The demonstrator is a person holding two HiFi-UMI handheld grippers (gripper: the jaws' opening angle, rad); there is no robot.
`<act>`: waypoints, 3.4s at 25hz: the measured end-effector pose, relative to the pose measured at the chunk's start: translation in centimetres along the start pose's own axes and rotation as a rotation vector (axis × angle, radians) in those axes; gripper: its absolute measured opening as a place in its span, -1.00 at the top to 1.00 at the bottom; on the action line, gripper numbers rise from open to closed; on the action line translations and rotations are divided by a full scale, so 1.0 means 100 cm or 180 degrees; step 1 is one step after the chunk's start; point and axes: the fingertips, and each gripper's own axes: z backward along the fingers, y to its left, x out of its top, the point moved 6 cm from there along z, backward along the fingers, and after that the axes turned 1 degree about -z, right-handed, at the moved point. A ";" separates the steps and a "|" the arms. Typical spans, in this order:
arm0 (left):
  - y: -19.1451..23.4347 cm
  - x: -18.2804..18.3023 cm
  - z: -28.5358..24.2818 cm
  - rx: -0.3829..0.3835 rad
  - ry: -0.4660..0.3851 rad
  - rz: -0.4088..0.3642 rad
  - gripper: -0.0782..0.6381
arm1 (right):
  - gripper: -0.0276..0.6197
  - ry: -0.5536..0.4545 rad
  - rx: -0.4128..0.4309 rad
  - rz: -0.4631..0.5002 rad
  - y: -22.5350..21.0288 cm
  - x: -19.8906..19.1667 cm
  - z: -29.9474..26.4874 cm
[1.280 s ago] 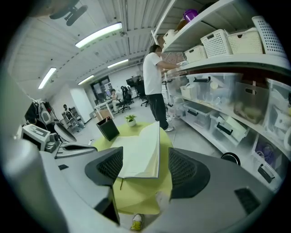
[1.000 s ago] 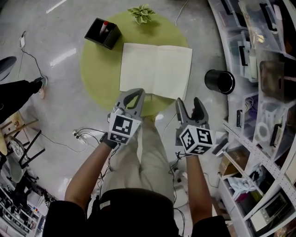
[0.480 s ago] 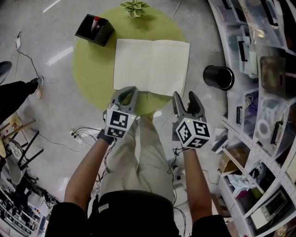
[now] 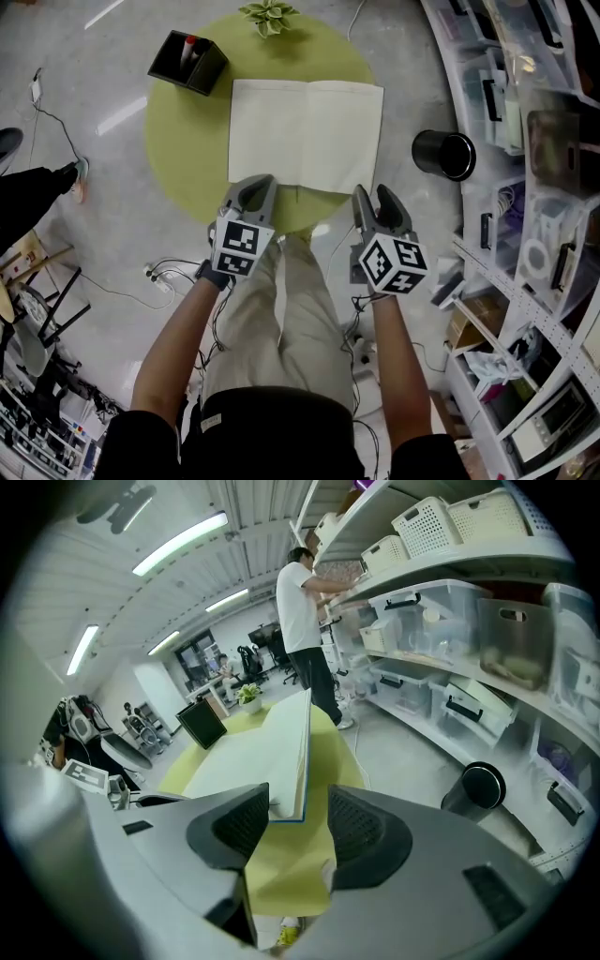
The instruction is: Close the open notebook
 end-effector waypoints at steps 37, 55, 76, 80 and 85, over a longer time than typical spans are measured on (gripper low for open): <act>0.007 0.003 -0.004 -0.0237 0.0135 0.0230 0.73 | 0.85 0.0023 -0.0123 -0.0059 -0.014 -0.012 -0.006; 0.006 0.002 -0.003 -0.0274 0.0159 0.0281 0.73 | 0.90 -0.0070 -0.0109 -0.0027 -0.012 -0.011 0.000; 0.005 0.000 -0.004 -0.0298 0.0178 0.0363 0.73 | 0.90 -0.0177 -0.0272 0.0473 0.014 0.005 0.021; 0.008 -0.001 -0.003 -0.0293 0.0204 0.0389 0.73 | 0.90 -0.0171 -0.0252 0.0498 0.024 0.009 0.023; 0.009 0.000 -0.003 -0.0332 0.0213 0.0411 0.73 | 0.90 -0.0165 -0.0255 0.0493 0.028 0.012 0.025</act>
